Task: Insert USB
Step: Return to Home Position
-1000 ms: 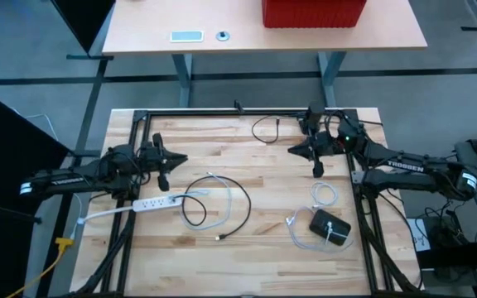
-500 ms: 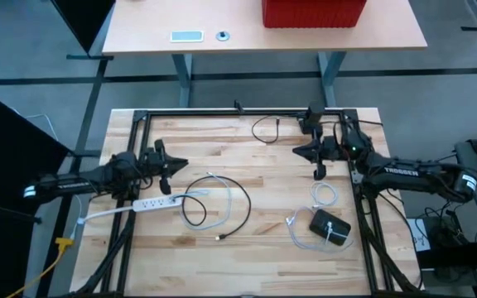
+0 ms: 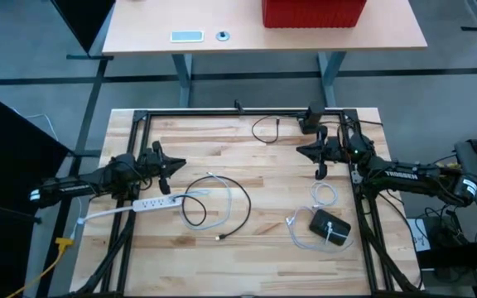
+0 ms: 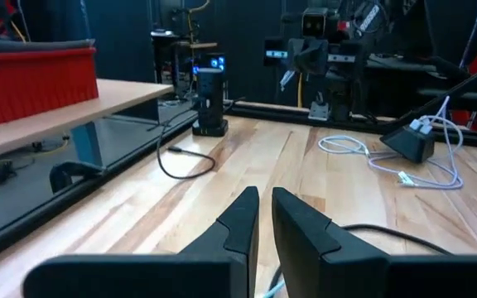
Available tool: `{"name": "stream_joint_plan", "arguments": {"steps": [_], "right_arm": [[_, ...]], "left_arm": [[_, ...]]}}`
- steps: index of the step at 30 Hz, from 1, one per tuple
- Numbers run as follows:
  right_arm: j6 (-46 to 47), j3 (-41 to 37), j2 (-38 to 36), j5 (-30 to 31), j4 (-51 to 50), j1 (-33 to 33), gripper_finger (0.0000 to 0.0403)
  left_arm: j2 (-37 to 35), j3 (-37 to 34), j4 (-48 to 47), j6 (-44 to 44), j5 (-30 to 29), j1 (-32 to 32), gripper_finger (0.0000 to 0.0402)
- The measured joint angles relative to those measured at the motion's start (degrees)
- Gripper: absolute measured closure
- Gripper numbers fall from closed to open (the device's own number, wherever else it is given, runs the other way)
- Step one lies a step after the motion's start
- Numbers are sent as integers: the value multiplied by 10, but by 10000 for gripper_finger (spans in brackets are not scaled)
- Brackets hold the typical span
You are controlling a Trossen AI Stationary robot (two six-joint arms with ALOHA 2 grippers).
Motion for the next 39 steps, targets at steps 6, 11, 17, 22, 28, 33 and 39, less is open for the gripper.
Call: {"name": "stream_joint_plan", "arguments": {"steps": [6, 11, 17, 22, 28, 33, 39], "right_arm": [[27, -22, -55, -38, -28, -29, 403], [49, -22, -104, -95, -53, -31, 403], [15, -22, -173, -61, -211, -32, 403], [17, -22, -241, -55, -229, -31, 403], [14, -21, -341, -60, -344, -33, 403], [-3, -21, -437, -20, -398, -51, 403], [5, -21, -457, -35, -424, -57, 403]], "left_arm": [[-41, 0, 0, 17, -6, 0, 377], [-35, 0, -1, -12, -6, -1, 377], [-40, 0, -1, -28, -9, -25, 377], [-37, 0, 2, -37, -30, -89, 377], [-33, 0, 17, 32, -143, -188, 378], [-34, 0, 17, 37, -132, -195, 378], [-36, 0, 16, 39, -126, -175, 378]]}}
